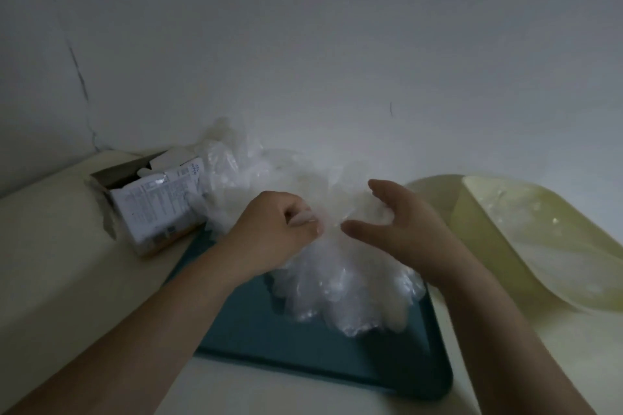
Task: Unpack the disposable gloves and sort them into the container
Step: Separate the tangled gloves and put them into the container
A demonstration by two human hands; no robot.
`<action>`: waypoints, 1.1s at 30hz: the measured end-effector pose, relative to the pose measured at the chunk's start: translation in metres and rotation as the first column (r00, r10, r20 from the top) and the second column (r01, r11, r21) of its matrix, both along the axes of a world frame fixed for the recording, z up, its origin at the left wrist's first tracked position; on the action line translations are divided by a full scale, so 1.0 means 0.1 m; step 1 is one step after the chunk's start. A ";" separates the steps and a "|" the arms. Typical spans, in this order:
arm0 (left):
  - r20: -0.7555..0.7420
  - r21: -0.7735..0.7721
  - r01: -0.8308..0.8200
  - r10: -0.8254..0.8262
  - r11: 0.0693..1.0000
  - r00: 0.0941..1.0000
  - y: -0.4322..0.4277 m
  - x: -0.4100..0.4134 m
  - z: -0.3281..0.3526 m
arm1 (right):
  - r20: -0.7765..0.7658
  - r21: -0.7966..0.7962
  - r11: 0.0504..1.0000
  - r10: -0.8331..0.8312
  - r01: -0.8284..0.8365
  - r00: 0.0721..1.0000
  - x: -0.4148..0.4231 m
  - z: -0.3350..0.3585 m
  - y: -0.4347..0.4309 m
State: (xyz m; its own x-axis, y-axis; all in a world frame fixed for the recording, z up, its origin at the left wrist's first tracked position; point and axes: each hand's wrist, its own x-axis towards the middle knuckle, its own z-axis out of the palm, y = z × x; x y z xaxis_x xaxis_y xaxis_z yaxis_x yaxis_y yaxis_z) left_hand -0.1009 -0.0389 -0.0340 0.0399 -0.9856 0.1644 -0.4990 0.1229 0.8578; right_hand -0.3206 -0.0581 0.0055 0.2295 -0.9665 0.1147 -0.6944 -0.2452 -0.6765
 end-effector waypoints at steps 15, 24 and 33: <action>-0.245 -0.024 -0.197 0.185 0.980 0.952 0.07 0.03 0.09 | -0.497 0.293 0.909 0.411 -0.298 0.764 0.35 0.14 0.51; -0.377 -0.019 -0.105 0.090 0.994 0.922 0.09 0.12 0.23 | -0.464 0.128 0.980 0.197 -0.155 0.864 0.09 -0.12 0.17; -0.801 -0.076 0.128 -0.137 0.989 0.582 0.25 0.08 0.50 | 0.029 0.072 0.983 0.169 -0.170 0.985 0.00 0.32 0.38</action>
